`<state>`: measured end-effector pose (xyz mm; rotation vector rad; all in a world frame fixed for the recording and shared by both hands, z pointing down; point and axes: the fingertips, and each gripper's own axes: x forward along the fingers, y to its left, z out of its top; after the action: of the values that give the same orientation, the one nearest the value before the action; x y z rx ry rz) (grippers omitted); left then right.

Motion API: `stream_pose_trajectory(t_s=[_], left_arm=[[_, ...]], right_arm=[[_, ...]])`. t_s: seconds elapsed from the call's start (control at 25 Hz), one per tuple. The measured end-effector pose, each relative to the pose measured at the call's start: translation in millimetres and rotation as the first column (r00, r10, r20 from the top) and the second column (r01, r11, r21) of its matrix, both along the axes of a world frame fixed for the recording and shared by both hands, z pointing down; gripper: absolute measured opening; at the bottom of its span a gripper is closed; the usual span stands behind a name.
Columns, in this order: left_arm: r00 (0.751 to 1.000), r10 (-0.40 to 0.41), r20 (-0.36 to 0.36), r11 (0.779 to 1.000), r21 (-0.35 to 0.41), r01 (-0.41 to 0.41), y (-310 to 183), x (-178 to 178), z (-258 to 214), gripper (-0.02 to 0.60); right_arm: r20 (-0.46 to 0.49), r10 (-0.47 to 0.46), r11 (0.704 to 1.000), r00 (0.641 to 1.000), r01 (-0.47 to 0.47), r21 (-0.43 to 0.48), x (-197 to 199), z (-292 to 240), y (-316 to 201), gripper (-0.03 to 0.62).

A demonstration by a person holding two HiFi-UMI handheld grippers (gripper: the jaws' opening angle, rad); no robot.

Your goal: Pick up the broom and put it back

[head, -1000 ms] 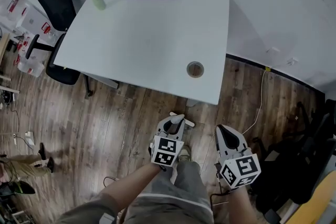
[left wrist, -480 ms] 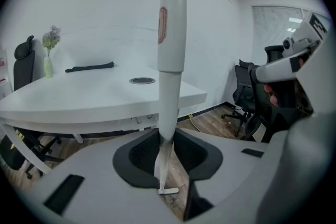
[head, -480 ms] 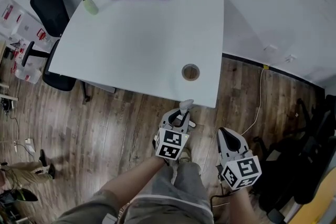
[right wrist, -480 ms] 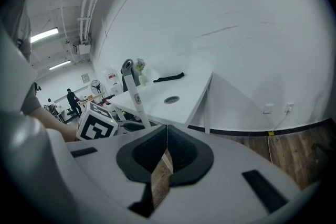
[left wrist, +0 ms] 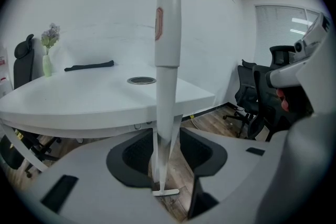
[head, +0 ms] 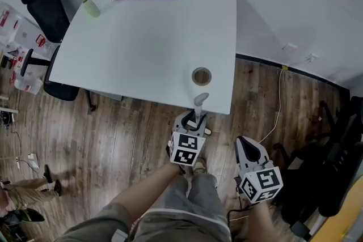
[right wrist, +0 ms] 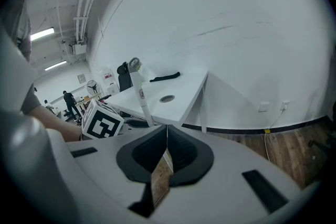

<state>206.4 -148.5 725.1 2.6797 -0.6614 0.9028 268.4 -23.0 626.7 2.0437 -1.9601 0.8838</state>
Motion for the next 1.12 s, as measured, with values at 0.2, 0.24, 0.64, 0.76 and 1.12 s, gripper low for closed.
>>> stream_pose_trajectory(t_s=[0.2, 0.24, 0.64, 0.76, 1.12], left_arm=[[1.0, 0.007, 0.023, 1.0, -0.008, -0.006, 4, -15, -9, 0.199], [1.0, 0.004, 0.024, 1.0, -0.007, -0.004, 4, -19, -14, 0.199], [0.999, 0.037, -0.032, 0.999, -0.012, -0.037, 7, -54, -104, 0.175], [0.998, 0.021, -0.063, 0.999, 0.031, -0.019, 0, -66, -141, 0.133], [0.983, -0.035, -0.181, 0.988, 0.141, 0.061, -18, -111, -251, 0.091]], right_arm=[[-0.006, -0.006, 1.0, 1.0, 0.006, 0.004, 2, -14, -1, 0.032], [-0.008, -0.009, 1.0, 1.0, 0.009, 0.007, 1, -20, -3, 0.031], [-0.057, -0.056, 0.995, 0.997, 0.06, 0.079, -20, -109, -26, 0.032], [-0.101, -0.077, 0.991, 0.992, 0.087, 0.099, -29, -139, -30, 0.031], [-0.206, -0.122, 0.972, 0.971, 0.159, 0.175, -58, -229, -41, 0.031]])
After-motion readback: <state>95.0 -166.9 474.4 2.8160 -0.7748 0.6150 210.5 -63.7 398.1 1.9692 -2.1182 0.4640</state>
